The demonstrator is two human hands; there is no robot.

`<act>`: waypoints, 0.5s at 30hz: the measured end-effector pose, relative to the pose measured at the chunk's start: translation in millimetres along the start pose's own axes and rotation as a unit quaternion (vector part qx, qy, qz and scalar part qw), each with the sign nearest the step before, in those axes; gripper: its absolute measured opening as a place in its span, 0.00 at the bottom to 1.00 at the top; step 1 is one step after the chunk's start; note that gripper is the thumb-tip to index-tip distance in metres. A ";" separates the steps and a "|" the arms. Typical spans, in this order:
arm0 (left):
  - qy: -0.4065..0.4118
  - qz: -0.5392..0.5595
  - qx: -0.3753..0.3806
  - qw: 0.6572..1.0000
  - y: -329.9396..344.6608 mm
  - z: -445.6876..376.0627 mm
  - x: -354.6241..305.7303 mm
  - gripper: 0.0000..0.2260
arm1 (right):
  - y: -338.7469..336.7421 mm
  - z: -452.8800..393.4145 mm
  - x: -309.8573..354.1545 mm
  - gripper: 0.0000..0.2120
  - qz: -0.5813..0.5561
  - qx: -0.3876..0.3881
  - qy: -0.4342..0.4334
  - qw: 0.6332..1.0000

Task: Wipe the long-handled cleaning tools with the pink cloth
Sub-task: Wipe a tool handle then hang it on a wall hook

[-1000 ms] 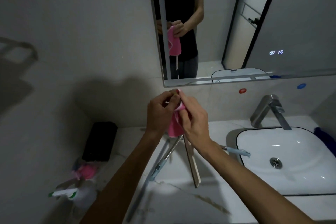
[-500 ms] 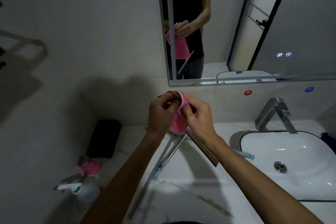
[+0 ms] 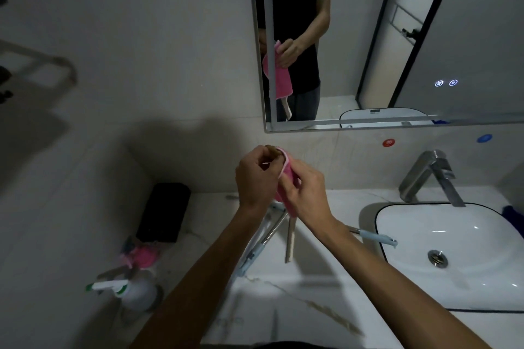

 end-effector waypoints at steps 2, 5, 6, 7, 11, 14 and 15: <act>-0.006 0.022 -0.023 0.999 -4.4 -2.0 -1.7 0.03 | 2.3 10.0 -4.1 0.22 -0.001 0.018 0.027 0.999; -0.018 0.041 -0.045 0.998 -11.4 -11.1 -0.5 0.03 | 8.6 24.4 -11.0 0.20 -0.002 0.049 0.041 0.998; -0.017 0.041 -0.048 0.998 -13.4 -13.1 -0.1 0.03 | 10.4 25.6 -13.8 0.18 0.002 0.061 0.046 0.997; -0.014 0.041 -0.049 0.998 -15.4 -13.7 -0.3 0.03 | 11.9 24.4 -16.4 0.16 0.010 0.074 0.053 0.996; 0.026 0.006 -0.086 0.996 -24.9 -13.6 -2.8 0.04 | 17.9 12.9 -14.4 0.09 0.007 0.116 0.051 0.992; 0.169 -0.077 -0.208 0.960 -49.4 -15.1 -20.0 0.12 | 16.6 5.5 -18.6 0.14 0.033 0.083 0.035 0.995; 0.231 -0.085 -0.226 0.943 -53.1 -13.5 -28.4 0.12 | 15.3 3.7 -21.9 0.13 0.044 0.077 0.038 0.995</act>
Point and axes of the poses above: each hand's wrist, its own z-axis away from the middle knuckle, its own y-axis out of the palm, x = y × z, the point moved 7 cm from there along -z, towards the middle knuckle, and after that the axes turned 14 degrees about -x, right-handed, at the moved point
